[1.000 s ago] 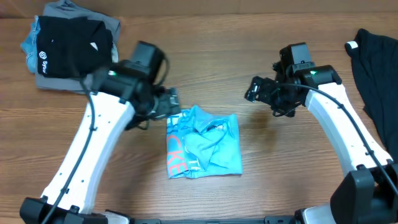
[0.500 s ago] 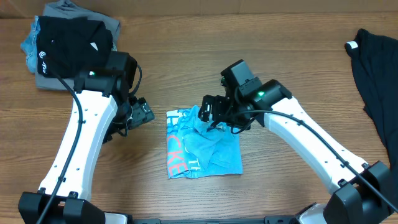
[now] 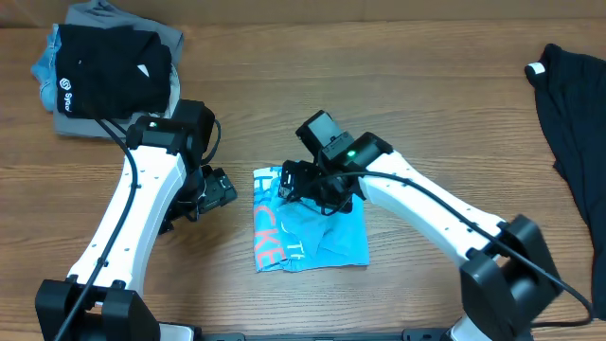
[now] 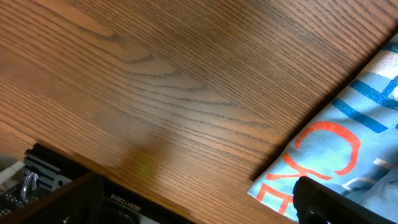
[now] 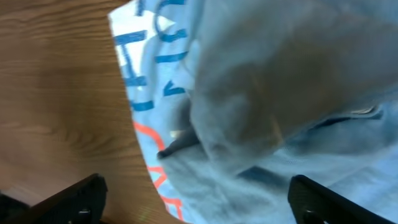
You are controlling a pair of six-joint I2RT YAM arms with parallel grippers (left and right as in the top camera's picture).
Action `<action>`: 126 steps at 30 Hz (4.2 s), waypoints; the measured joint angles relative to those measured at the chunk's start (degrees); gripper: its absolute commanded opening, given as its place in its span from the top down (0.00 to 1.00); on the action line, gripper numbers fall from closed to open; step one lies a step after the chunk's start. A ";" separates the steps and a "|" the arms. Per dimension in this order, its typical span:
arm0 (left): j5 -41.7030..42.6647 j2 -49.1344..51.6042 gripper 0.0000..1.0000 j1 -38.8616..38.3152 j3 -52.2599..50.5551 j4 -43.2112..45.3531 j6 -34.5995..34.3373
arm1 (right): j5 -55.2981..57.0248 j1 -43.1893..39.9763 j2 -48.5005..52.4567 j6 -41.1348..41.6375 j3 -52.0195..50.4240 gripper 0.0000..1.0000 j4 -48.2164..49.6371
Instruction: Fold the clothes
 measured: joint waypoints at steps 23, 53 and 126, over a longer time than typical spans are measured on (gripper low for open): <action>0.02 0.00 0.00 0.00 -0.11 1.18 0.00 | 5.60 -0.04 1.07 2.16 0.00 0.19 2.21; 0.00 0.00 0.00 0.00 -0.11 1.11 0.02 | 13.64 -3.06 3.65 1.79 -0.02 0.96 1.55; -3.65 0.00 0.00 19.08 -0.13 0.09 -3.43 | 28.17 16.90 9.33 -13.60 3.19 0.55 -6.75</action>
